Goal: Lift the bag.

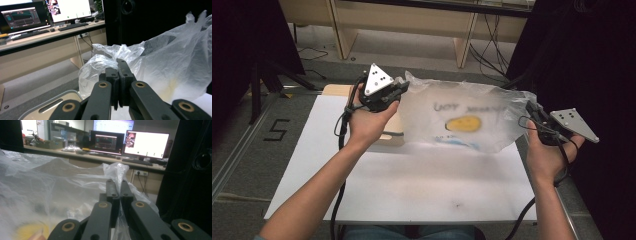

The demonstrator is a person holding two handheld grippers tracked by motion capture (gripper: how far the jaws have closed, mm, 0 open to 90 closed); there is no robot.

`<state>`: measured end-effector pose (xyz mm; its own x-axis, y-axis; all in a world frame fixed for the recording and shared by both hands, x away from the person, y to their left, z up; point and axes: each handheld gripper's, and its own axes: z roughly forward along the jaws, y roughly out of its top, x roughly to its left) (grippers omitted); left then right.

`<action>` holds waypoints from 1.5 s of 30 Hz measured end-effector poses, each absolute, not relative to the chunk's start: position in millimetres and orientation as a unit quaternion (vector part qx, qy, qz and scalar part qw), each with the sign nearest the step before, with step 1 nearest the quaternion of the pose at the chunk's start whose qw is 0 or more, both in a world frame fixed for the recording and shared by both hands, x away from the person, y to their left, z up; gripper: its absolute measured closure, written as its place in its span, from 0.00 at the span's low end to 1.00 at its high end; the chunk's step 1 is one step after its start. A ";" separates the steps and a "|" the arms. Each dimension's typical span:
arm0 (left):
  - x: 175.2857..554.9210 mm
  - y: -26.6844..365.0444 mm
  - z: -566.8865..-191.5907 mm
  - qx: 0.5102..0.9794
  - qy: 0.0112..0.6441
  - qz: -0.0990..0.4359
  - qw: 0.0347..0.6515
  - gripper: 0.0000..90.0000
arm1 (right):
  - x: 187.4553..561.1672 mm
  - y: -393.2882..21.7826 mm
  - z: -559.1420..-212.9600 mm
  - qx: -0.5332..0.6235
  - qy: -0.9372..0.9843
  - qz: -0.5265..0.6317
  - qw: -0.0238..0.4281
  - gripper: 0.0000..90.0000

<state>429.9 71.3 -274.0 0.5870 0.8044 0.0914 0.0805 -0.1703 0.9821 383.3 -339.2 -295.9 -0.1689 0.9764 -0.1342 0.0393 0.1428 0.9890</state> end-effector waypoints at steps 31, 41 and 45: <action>491.7 44.2 -340.1 0.727 0.382 0.286 0.493 0.96 | 434.6 -318.7 -370.6 0.491 0.639 0.439 0.397 1.00; 498.0 42.4 -351.6 0.732 0.397 0.260 0.489 0.86 | 443.1 -314.4 -383.3 0.503 0.650 0.429 0.375 0.99; 497.1 41.6 -351.5 0.730 0.396 0.268 0.489 0.68 | 443.9 -314.9 -386.6 0.507 0.648 0.431 0.372 0.97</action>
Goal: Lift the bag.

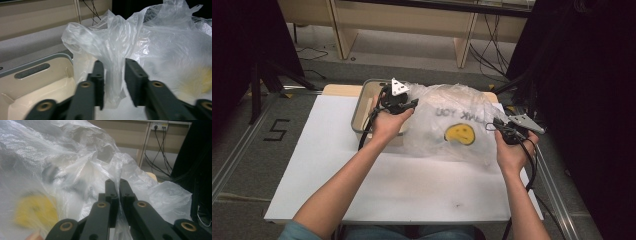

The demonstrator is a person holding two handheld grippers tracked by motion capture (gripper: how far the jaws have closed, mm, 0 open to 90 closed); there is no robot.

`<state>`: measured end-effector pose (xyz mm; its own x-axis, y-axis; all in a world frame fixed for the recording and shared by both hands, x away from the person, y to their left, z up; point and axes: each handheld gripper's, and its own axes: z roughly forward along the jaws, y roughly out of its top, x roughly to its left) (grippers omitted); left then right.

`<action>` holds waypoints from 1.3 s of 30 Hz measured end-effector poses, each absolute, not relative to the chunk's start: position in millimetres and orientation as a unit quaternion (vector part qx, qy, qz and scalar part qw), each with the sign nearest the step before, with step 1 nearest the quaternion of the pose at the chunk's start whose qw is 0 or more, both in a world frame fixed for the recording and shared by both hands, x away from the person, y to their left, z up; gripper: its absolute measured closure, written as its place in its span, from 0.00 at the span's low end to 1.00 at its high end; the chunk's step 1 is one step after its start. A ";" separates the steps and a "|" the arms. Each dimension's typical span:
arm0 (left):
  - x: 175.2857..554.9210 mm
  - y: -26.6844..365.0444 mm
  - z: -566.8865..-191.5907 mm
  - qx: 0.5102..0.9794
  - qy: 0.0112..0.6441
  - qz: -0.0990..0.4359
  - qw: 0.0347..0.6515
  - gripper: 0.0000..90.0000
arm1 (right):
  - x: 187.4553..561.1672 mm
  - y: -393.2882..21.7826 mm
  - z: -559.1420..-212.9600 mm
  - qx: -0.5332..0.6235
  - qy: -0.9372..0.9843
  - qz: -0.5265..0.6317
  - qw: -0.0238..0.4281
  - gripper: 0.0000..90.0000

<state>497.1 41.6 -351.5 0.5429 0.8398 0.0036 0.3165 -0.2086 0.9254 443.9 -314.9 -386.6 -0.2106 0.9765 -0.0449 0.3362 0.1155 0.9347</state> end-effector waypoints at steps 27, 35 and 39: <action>470.7 68.5 -368.2 0.712 0.417 0.286 0.487 0.40 | 436.3 -330.8 -378.5 0.507 0.605 0.449 0.420 0.32; 464.8 68.9 -367.8 0.709 0.413 0.292 0.492 0.40 | 429.7 -338.4 -371.7 0.520 0.572 0.444 0.453 0.26; 463.5 70.1 -367.4 0.708 0.412 0.292 0.493 0.40 | 427.6 -342.5 -369.7 0.527 0.557 0.439 0.468 0.23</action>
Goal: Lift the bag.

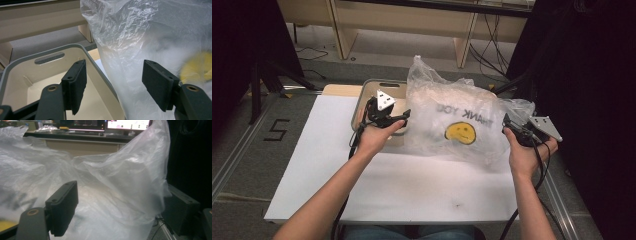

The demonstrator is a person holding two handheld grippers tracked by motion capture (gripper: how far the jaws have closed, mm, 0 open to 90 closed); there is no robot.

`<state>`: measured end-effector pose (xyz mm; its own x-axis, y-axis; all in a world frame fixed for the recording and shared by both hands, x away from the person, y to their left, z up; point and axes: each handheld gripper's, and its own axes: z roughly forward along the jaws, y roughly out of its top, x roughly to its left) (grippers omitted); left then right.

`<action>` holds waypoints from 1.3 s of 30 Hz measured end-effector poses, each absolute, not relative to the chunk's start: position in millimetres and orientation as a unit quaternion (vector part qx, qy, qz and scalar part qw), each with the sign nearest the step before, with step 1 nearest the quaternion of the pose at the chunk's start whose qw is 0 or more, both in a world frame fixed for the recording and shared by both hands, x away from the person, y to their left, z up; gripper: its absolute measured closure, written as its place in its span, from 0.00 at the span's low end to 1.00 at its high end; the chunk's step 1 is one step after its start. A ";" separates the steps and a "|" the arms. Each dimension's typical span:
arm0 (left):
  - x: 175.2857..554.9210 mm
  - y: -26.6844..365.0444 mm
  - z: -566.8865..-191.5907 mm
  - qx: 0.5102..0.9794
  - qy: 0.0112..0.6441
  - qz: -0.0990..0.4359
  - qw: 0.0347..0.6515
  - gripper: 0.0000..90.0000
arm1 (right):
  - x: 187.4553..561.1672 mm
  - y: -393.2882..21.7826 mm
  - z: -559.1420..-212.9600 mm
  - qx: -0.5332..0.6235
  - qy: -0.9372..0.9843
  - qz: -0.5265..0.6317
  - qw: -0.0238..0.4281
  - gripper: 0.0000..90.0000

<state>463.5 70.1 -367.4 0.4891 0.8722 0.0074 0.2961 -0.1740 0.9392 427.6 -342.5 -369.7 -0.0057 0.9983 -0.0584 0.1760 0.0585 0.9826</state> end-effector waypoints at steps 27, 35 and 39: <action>442.4 94.1 -378.8 0.721 0.412 0.280 0.481 0.37 | 399.0 -357.0 -388.7 0.526 0.590 0.447 0.419 0.23; 436.2 97.7 -380.6 0.729 0.406 0.277 0.477 0.36 | 390.9 -354.0 -393.4 0.511 0.616 0.440 0.408 0.25; 433.2 98.9 -382.1 0.732 0.406 0.271 0.476 0.36 | 388.5 -353.7 -394.8 0.505 0.624 0.443 0.400 0.26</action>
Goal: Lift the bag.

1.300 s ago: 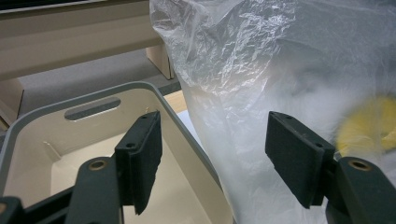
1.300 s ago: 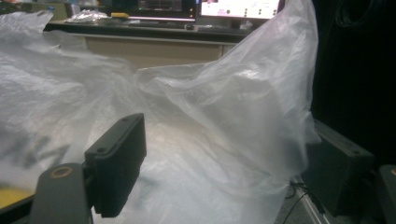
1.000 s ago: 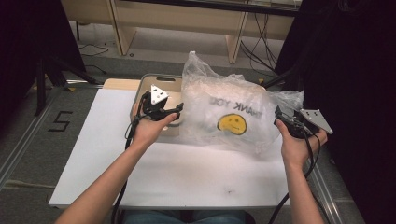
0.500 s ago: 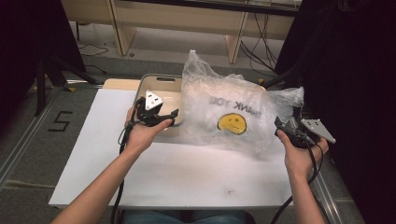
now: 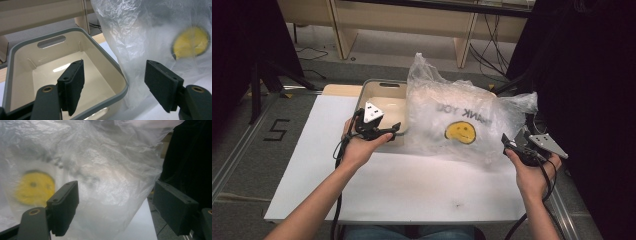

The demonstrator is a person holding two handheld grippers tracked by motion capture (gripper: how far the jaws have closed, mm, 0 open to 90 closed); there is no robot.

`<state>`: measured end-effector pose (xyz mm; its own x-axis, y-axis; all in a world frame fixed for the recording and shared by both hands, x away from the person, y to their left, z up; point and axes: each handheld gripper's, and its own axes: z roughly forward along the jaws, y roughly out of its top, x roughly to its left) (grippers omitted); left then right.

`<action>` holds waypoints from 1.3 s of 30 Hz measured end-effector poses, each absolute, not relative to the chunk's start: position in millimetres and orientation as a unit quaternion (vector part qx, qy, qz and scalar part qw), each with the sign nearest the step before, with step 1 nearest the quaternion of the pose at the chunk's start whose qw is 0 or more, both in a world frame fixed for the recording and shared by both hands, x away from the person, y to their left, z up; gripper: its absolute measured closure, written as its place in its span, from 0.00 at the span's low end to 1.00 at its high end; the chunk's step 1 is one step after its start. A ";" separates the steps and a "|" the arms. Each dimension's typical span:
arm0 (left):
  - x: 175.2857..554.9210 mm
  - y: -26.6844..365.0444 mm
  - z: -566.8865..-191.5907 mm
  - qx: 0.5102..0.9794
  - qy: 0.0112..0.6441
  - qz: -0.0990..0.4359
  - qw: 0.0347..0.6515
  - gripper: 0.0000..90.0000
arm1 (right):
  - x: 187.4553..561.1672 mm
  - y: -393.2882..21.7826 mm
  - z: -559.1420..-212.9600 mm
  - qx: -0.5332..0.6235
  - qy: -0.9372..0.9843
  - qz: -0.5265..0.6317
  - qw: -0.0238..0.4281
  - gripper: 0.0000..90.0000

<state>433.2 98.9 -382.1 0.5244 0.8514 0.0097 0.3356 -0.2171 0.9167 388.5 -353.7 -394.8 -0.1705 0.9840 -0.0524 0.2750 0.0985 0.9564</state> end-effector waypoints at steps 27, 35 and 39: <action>406.4 116.3 -396.3 0.751 0.391 0.257 0.465 0.34 | 364.8 -348.6 -411.2 0.474 0.678 0.438 0.352 0.29; 391.0 123.9 -402.1 0.759 0.381 0.247 0.467 0.33 | 356.4 -351.2 -415.7 0.469 0.686 0.443 0.335 0.30; 385.5 127.8 -405.5 0.764 0.376 0.245 0.464 0.32 | 353.0 -352.7 -419.4 0.467 0.693 0.444 0.324 0.30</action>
<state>385.5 127.8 -405.5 0.5973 0.8016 0.0256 0.3472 -0.2872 0.8927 353.0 -352.7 -419.4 -0.3540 0.9346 -0.0337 0.3600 0.1694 0.9174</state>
